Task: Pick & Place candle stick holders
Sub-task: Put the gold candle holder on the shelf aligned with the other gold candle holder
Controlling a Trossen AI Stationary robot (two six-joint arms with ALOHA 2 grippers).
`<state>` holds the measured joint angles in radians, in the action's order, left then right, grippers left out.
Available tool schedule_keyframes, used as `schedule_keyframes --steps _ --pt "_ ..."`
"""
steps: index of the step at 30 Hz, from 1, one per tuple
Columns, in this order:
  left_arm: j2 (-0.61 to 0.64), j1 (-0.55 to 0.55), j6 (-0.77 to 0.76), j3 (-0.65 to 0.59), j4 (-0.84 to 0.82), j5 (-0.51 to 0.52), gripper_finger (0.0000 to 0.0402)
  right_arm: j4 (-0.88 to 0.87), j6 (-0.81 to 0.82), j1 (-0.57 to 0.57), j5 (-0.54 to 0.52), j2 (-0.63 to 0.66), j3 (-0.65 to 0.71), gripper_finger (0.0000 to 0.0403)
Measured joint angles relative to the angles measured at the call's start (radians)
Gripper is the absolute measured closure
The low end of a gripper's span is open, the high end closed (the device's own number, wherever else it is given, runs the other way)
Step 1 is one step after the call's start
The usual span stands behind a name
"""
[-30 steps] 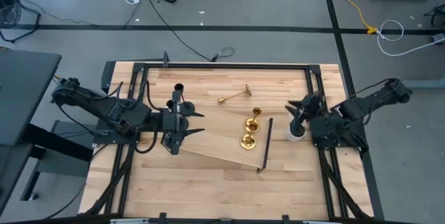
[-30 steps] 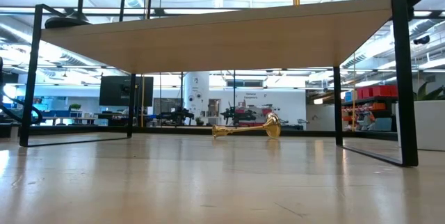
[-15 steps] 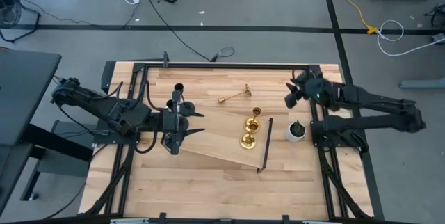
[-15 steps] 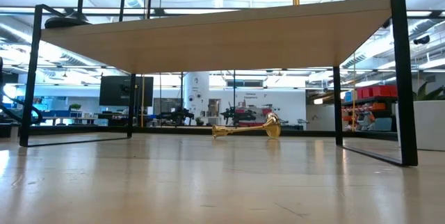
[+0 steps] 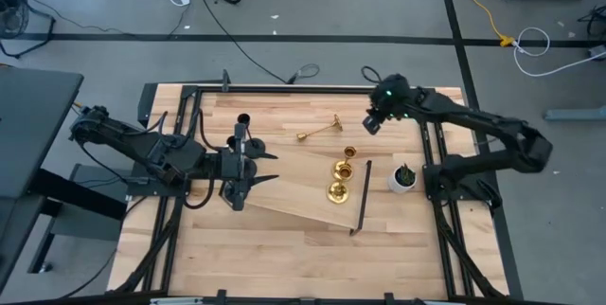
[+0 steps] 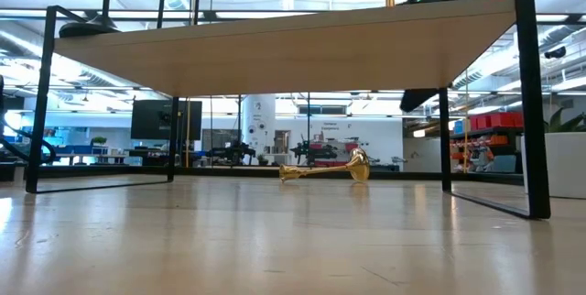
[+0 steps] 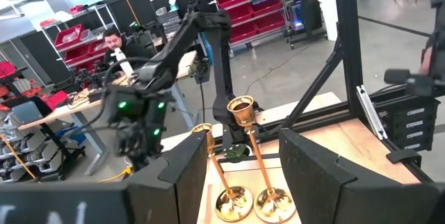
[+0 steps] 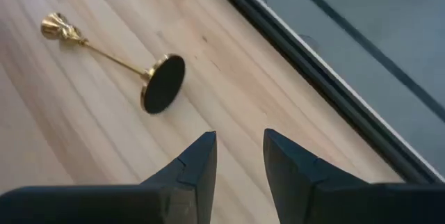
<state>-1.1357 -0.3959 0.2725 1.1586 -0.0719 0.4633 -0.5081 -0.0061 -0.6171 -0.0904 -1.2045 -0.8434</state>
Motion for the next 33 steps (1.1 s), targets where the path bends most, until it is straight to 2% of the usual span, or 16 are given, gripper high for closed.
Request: schedule_keyframes --steps 11,22,26,33 --pt "0.000 0.000 0.001 0.000 -0.004 0.000 0.0220 -0.001 -0.189 0.075 0.031 -0.286 -0.238 0.0282" --pt "0.000 0.000 0.001 0.000 -0.008 0.000 0.0220 -0.087 -0.269 0.157 0.002 -0.537 -0.442 0.0282" --pt "0.000 0.000 0.002 0.000 -0.008 0.000 0.0220 -0.105 -0.325 0.193 -0.064 -0.592 -0.479 0.0282" --pt "0.000 0.000 0.004 0.000 -0.016 0.003 0.0220 -0.094 -0.354 0.216 -0.075 -0.610 -0.490 0.0282"
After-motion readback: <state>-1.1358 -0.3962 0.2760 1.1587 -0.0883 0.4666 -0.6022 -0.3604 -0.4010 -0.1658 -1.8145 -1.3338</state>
